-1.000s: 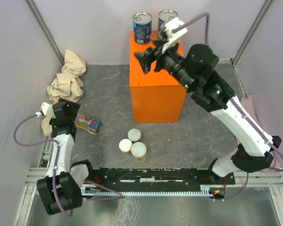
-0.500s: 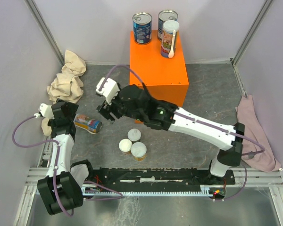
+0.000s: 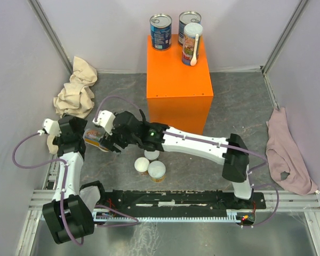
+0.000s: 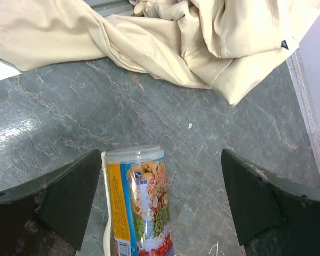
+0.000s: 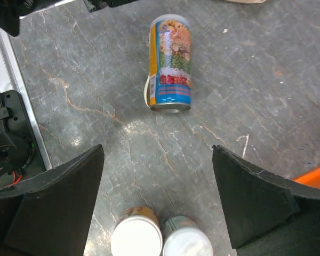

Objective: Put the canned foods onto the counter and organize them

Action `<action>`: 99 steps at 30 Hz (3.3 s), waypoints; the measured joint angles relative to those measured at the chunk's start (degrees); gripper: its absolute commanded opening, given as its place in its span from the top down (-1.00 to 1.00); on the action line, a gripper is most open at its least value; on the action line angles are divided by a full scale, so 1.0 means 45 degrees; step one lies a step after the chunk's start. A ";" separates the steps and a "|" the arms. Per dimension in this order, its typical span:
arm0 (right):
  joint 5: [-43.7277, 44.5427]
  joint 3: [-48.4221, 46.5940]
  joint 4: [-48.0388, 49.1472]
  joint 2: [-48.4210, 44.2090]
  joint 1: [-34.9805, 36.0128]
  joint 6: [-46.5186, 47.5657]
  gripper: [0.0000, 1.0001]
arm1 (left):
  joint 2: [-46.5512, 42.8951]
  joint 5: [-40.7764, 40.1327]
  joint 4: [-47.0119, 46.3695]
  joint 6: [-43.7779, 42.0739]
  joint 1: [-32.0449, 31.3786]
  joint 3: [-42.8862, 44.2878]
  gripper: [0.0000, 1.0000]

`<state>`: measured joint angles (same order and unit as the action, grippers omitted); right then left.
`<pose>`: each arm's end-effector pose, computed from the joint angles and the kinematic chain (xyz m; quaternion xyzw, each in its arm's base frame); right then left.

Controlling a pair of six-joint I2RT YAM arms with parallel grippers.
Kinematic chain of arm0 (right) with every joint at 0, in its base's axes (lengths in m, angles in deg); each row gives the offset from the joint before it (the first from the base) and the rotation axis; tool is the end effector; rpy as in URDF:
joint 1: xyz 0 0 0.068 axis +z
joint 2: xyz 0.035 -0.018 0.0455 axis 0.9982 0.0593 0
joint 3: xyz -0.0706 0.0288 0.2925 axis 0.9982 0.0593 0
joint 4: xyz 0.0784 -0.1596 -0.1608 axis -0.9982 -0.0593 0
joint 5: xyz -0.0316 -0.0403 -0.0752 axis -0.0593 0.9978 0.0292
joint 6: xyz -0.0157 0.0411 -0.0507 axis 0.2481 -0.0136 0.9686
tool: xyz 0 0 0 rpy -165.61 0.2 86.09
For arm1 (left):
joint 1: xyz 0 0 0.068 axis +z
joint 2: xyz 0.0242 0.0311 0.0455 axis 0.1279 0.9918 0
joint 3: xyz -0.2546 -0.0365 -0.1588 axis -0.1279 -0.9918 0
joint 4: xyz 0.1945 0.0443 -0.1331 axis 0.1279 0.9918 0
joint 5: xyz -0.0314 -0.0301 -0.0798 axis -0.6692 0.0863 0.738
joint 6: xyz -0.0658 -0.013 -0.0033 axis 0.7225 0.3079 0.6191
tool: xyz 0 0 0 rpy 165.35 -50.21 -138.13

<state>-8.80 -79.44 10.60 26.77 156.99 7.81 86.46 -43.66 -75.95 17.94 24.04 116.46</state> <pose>0.1598 0.4332 0.3618 -0.4761 0.7142 0.2601 0.4423 0.1678 0.0698 0.2643 -0.5429 0.6717 0.0100 0.5040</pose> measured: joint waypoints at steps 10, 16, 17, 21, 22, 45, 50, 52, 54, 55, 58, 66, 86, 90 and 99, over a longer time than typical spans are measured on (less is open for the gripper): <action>-0.1166 -0.1248 -0.0073 0.2186 -0.0330 -0.0272 -0.84 | -0.0010 -0.0461 0.0223 0.0005 0.0189 0.0000 -0.98; -0.1671 -0.2448 -0.0102 0.3351 -0.0772 -0.0345 -0.84 | -0.0204 -0.0738 0.0423 0.0005 0.0219 0.0000 -0.98; -0.1729 -0.2696 -0.0151 0.3565 -0.0826 -0.0340 -0.84 | -0.0228 -0.0792 0.0471 0.0005 0.0219 0.0000 -0.99; -0.1885 -0.3891 -0.0549 0.4454 -0.0967 -0.0287 -0.84 | -0.0301 -0.0860 0.0573 0.0005 0.0219 0.0000 -0.99; -0.1899 -0.4085 -0.0602 0.4609 -0.0981 -0.0272 -0.84 | -0.0316 -0.0874 0.0578 0.0005 0.0219 0.0000 -0.99; -0.2166 -0.6441 -0.0656 0.7451 -0.1423 0.0005 -0.85 | -0.1282 -0.1491 0.0758 0.0010 0.0321 0.0000 -0.98; -0.2492 -0.6921 -0.0665 0.7834 -0.1443 -0.0019 -0.85 | -0.1282 -0.1481 0.0758 0.0010 0.0427 0.0000 -0.99; -0.2628 -0.7038 -0.0651 0.7975 -0.1443 -0.0087 -0.85 | -0.1282 -0.1477 0.0753 0.0010 0.0476 0.0000 -0.98; -0.2764 -0.7106 -0.0651 0.8150 -0.1443 -0.0151 -0.84 | -0.1282 -0.1477 0.0753 0.0015 0.0520 0.0000 -0.99; -0.2846 -0.7159 -0.0651 0.8286 -0.1443 -0.0204 -0.84 | -0.1287 -0.1472 0.0753 0.0015 0.0544 0.0000 -0.99; -0.2973 -0.7203 -0.0670 0.8646 -0.1443 -0.0282 -0.81 | -0.1287 -0.1467 0.0758 0.0015 0.0588 0.0000 -0.99; -0.3060 -0.7378 -0.0976 0.9379 -0.1418 -0.0374 -0.11 | -0.1345 -0.1423 0.0753 0.0024 0.0685 0.0000 -0.99; -0.1214 -0.2055 0.0121 0.6173 -0.0860 -0.0748 0.18 | -0.1336 -0.1365 0.0753 0.0257 0.0777 -0.0005 -0.99; -0.0461 -0.0296 0.0607 0.5129 -0.0670 -0.0903 0.12 | -0.1307 -0.1205 0.0748 0.0272 0.0777 -0.0005 -0.98; -0.0044 0.2244 0.0967 0.3478 -0.0665 -0.1117 -0.99 | -0.1273 -0.0976 0.0743 0.0296 0.0777 -0.0010 -0.98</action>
<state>-8.99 -69.34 14.95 42.42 154.00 2.79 80.74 -48.06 -72.61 19.28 27.53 116.41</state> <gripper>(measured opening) 0.747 0.993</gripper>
